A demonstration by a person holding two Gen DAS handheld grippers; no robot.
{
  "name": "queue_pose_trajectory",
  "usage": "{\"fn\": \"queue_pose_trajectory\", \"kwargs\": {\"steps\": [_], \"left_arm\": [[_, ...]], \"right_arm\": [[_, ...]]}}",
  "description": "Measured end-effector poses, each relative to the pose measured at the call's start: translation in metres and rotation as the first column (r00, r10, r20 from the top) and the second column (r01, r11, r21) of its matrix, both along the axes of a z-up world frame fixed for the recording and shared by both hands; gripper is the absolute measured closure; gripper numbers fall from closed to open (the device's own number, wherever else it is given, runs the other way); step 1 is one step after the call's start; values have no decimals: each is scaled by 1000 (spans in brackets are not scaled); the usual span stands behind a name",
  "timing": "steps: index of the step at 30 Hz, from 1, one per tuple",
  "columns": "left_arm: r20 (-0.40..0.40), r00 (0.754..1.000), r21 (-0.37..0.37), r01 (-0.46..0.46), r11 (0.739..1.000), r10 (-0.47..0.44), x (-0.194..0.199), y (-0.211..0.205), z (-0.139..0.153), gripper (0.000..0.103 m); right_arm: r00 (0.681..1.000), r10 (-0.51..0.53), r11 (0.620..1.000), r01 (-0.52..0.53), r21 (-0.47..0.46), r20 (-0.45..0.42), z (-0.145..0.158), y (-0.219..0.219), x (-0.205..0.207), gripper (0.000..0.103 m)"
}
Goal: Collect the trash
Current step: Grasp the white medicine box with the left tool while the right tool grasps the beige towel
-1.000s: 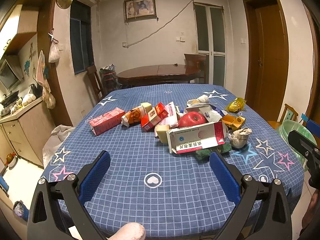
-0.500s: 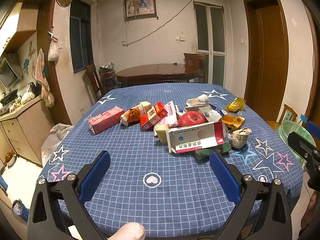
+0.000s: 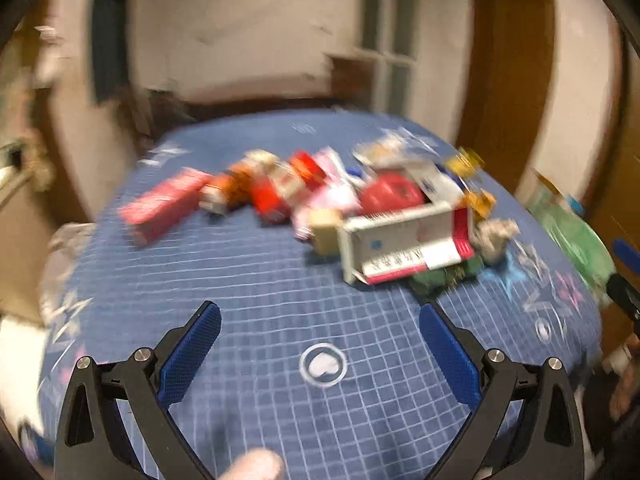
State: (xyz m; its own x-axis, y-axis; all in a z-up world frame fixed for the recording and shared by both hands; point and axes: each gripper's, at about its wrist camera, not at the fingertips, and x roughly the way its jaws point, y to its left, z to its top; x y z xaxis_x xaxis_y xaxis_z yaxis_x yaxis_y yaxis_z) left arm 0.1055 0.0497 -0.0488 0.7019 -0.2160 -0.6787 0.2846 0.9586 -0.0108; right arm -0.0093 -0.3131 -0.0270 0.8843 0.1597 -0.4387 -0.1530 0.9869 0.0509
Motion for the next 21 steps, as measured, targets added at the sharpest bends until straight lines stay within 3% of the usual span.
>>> {"fn": "queue_pose_trajectory", "kwargs": {"steps": [3,5,7,10,14,17,21], "left_arm": [[-18,990,21,141,990,-140,22,-11,-3,5],[-16,970,62,244,968,-243,38,-28,-3,13],[-37,937,79,350,934,-348,57,-45,-3,22],[-71,889,100,458,883,-453,80,-70,-12,23],[-99,868,166,497,852,-487,101,-89,-26,24],[-104,861,163,508,846,-497,110,-94,-33,30],[-106,855,166,518,839,-507,101,-94,-35,59]], "right_arm": [[1000,17,1000,-17,9,-25,-7,-2,10,5],[999,21,1000,-20,19,-46,-13,-3,16,5],[998,19,1000,-17,23,-62,-17,-5,22,5],[997,12,1000,-10,26,-79,-23,-9,30,5],[995,4,1000,-1,22,-96,-28,-14,39,5],[994,-1,1000,3,19,-111,-33,-18,45,5],[991,6,1000,-4,20,-132,-40,-21,54,5]]}}
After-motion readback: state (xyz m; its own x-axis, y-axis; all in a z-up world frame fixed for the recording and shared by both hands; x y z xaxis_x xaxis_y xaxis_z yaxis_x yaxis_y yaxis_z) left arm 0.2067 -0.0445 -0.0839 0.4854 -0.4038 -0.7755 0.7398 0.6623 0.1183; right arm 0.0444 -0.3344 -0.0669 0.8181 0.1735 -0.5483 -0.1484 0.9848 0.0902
